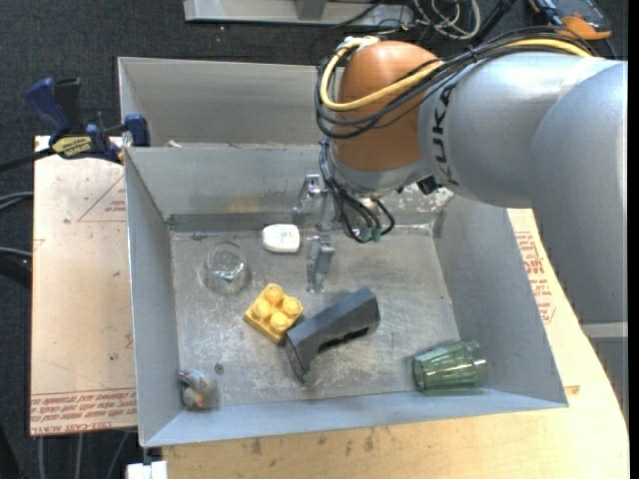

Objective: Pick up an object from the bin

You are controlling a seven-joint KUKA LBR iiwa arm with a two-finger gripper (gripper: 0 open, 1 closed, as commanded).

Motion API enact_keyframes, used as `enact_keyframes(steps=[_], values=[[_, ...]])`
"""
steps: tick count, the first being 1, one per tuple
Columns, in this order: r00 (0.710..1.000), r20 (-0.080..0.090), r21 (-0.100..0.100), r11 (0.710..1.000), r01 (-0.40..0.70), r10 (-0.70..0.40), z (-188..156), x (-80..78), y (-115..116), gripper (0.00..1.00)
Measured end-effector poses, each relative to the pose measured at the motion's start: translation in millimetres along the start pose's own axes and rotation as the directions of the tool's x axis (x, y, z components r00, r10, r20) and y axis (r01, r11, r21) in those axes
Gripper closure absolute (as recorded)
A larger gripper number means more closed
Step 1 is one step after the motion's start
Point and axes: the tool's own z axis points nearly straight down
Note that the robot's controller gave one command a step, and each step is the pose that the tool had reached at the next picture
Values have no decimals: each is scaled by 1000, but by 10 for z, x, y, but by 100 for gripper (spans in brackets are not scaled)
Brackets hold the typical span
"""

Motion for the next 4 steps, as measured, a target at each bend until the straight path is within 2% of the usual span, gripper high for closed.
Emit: enact_keyframes(steps=[1, 2, 3, 4], values=[[999, -10, -1, 999, -40, 40, 496, 58, 68, 0], [1000, -6, 1, 1000, -9, 9, 533, 42, 82, 0], [999, 20, -2, 999, 38, -38, 558, 440, 971, 100], [999, 20, -2, 999, 37, -37, 558, 439, 970, 100]])
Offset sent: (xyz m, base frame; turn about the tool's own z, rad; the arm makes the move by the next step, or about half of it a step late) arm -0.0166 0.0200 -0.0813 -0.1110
